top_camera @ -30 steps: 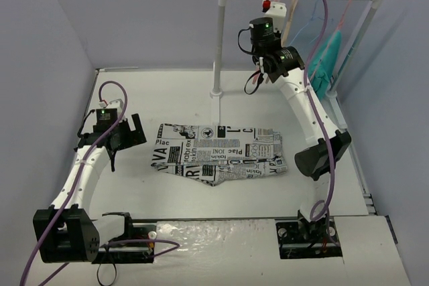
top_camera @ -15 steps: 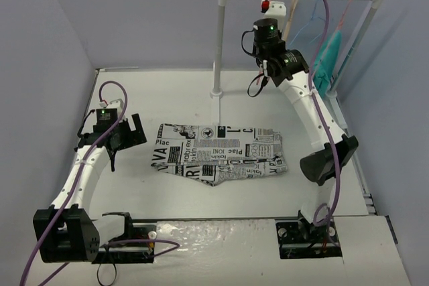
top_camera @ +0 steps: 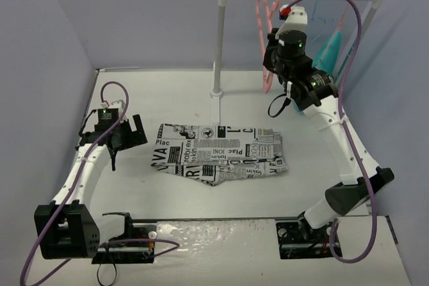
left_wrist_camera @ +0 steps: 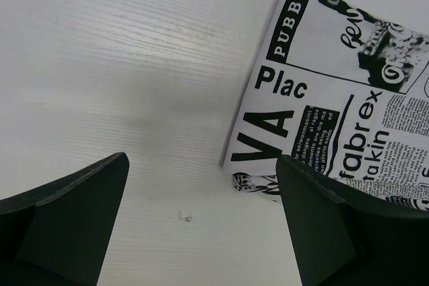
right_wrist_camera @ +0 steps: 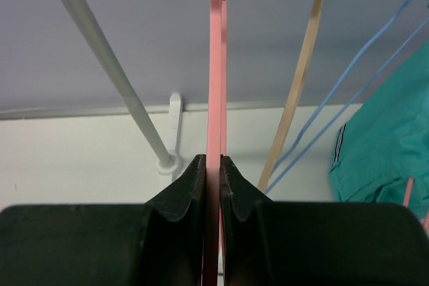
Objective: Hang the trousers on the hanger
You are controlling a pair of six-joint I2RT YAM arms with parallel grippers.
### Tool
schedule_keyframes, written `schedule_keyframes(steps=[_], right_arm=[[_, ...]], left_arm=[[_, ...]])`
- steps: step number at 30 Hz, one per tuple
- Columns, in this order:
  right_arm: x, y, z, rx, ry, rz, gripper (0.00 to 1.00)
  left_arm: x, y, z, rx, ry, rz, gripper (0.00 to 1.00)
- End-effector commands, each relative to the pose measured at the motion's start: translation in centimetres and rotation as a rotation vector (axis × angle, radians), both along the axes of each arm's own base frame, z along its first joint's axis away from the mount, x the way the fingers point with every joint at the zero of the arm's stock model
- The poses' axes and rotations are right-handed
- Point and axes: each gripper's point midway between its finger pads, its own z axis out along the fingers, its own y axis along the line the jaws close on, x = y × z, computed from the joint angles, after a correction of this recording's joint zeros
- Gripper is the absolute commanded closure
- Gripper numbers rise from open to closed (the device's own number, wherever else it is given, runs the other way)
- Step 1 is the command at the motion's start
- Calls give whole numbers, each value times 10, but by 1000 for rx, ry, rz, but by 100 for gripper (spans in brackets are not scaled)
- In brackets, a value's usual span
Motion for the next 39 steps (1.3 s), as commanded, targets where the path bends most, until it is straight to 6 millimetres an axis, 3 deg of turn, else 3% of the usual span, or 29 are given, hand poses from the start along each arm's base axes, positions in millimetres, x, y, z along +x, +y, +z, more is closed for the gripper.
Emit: schedule_keyframes(steps=[1, 4, 9, 10, 14, 17, 19, 26, 31, 34, 37, 39], right_arm=[[-24, 3, 7, 77, -61, 47, 100], [-38, 5, -18, 73, -25, 69, 100], [-70, 7, -63, 73, 22, 100, 100], [-75, 6, -61, 82, 12, 102, 100], [-97, 11, -103, 89, 64, 130, 100], [-113, 20, -120, 118, 65, 160, 100], [-122, 25, -143, 111, 96, 168, 100], [-142, 56, -162, 124, 74, 218, 100], [-154, 73, -177, 123, 77, 229, 100], [-158, 82, -190, 132, 89, 236, 100], [-158, 88, -203, 136, 99, 232, 100], [-157, 89, -208, 131, 104, 225, 100]], left_arm=[[13, -5, 9, -8, -48, -29, 10], [13, -14, 1, -38, -18, -55, 10], [8, -53, -3, -47, 8, -161, 10], [8, -56, -2, -50, 6, -158, 10], [10, -101, -2, -120, -44, -204, 10], [10, -126, -16, -143, -40, -219, 10], [14, -147, -28, -161, -41, -228, 10], [14, -194, -80, -256, 13, -181, 11], [-15, -209, -119, -298, 102, -107, 11], [-31, -223, -123, -326, 110, -107, 11], [-46, -251, -116, -363, 113, -164, 11], [-53, -259, -108, -360, 114, -195, 11]])
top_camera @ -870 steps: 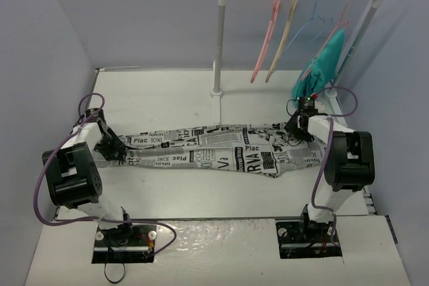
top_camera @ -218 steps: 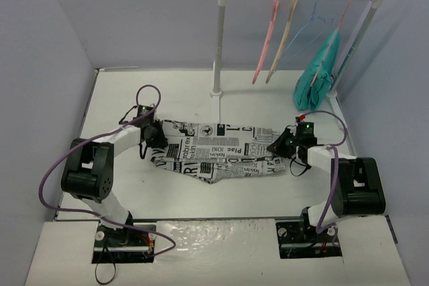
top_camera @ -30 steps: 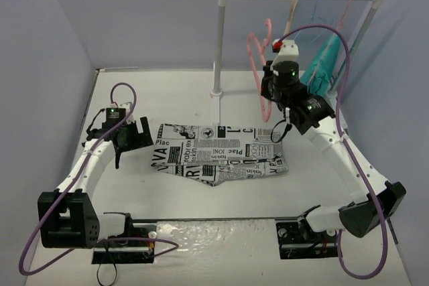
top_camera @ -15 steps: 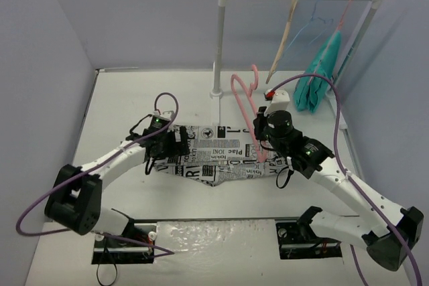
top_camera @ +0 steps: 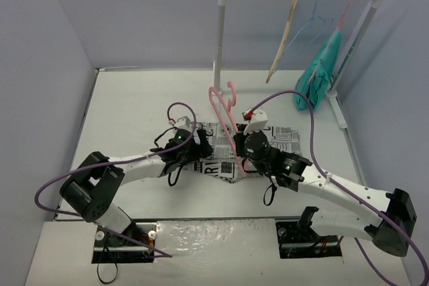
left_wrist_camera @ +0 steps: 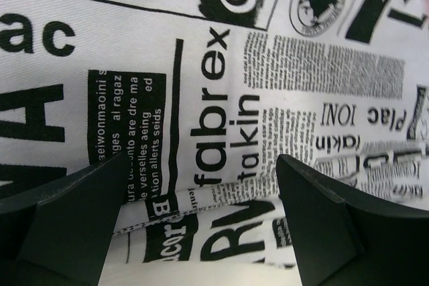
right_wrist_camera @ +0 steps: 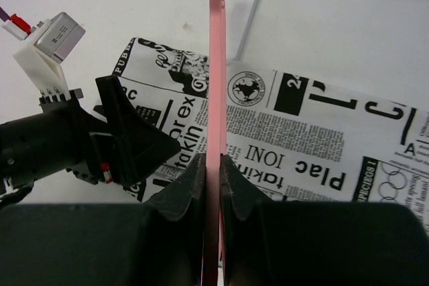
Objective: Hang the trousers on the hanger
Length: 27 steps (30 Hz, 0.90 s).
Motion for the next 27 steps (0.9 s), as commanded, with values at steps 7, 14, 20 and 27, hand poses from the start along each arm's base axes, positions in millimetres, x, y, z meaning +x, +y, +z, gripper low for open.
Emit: schedule_keyframes(steps=[7, 14, 20, 27], right_arm=[[22, 2, 7, 83, -80, -147, 100], [15, 7, -14, 88, -51, -134, 100], [2, 20, -29, 79, -43, -105, 100], [-6, 32, -43, 73, -42, -99, 100]], left_arm=[[-57, 11, 31, 39, 94, -13, 11], [-24, 74, 62, 114, 95, 21, 17], [5, 95, 46, 146, 149, -68, 28], [19, 84, 20, 76, 187, -130, 42]])
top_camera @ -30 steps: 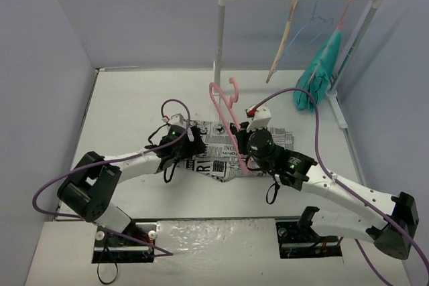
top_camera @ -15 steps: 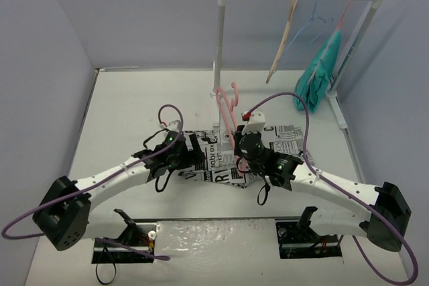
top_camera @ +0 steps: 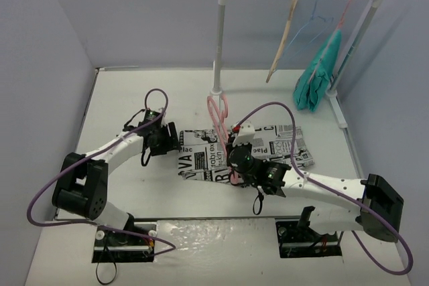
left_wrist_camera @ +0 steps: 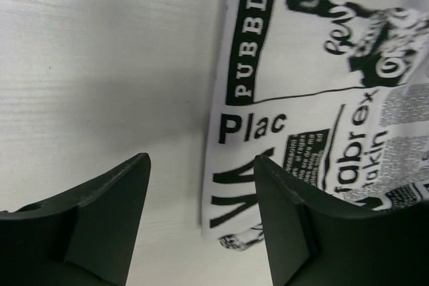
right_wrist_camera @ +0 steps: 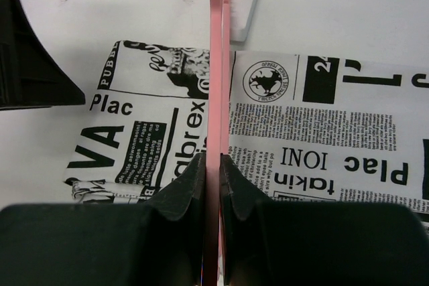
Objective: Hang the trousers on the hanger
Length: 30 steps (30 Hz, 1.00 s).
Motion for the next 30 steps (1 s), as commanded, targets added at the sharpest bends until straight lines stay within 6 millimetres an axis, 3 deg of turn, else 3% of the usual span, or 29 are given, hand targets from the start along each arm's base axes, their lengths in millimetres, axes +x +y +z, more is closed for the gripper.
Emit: schedule_keyframes(steps=[1, 9, 18, 20, 24, 30], right_arm=[[7, 9, 14, 95, -60, -66, 100], [3, 13, -5, 85, -27, -65, 100], [-1, 10, -14, 59, -19, -78, 100], [-1, 11, -14, 59, -17, -76, 100], [-3, 15, -10, 60, -19, -71, 100], [-6, 22, -12, 80, -1, -54, 100]], left_arm=[[15, -21, 11, -83, -59, -103, 42], [12, -28, -21, -121, -1, -87, 44], [-3, -30, -38, -132, 39, -58, 92], [-2, -32, -33, -141, 26, -63, 100], [2, -42, -6, -193, -4, -80, 100], [8, -71, 67, -314, -124, -100, 100]])
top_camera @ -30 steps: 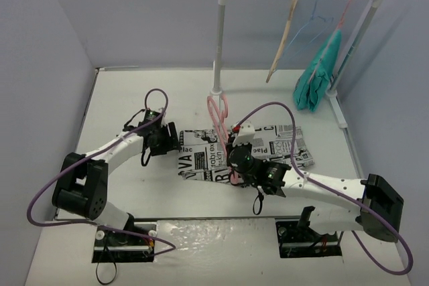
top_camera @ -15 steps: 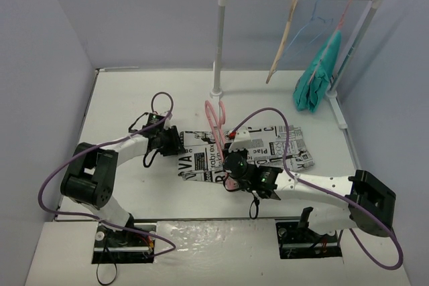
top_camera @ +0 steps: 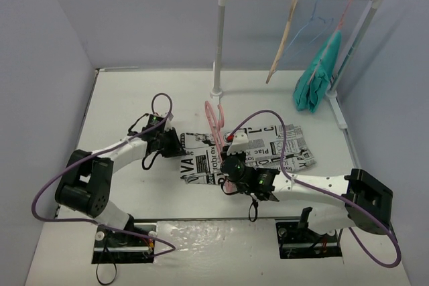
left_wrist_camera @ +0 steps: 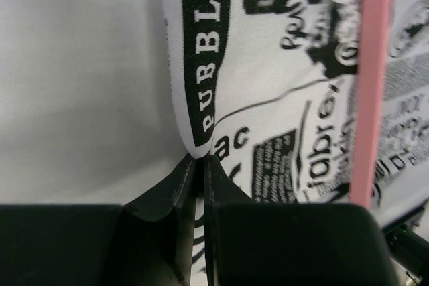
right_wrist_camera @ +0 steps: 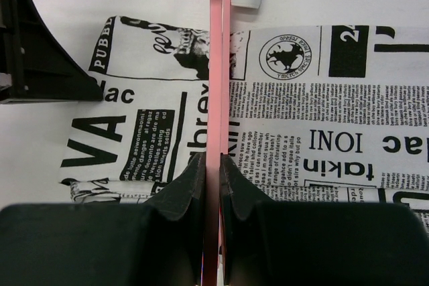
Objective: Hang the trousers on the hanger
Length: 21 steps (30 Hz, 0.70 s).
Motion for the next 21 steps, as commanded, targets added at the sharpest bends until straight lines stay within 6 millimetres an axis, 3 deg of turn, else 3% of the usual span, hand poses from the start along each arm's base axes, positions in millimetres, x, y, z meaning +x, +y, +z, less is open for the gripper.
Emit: schedule_keyframes(steps=[1, 6, 9, 21], right_arm=[[6, 11, 19, 93, -29, -41, 100], [4, 17, 18, 126, -23, -18, 100], [1, 21, 20, 147, -21, 7, 100], [-7, 17, 20, 180, -10, 38, 100]], left_arm=[[12, -38, 85, -156, -143, -26, 100], [10, -73, 116, -240, -191, -66, 100], [9, -96, 122, -268, -199, -102, 100], [27, -151, 114, -311, -239, -199, 100]])
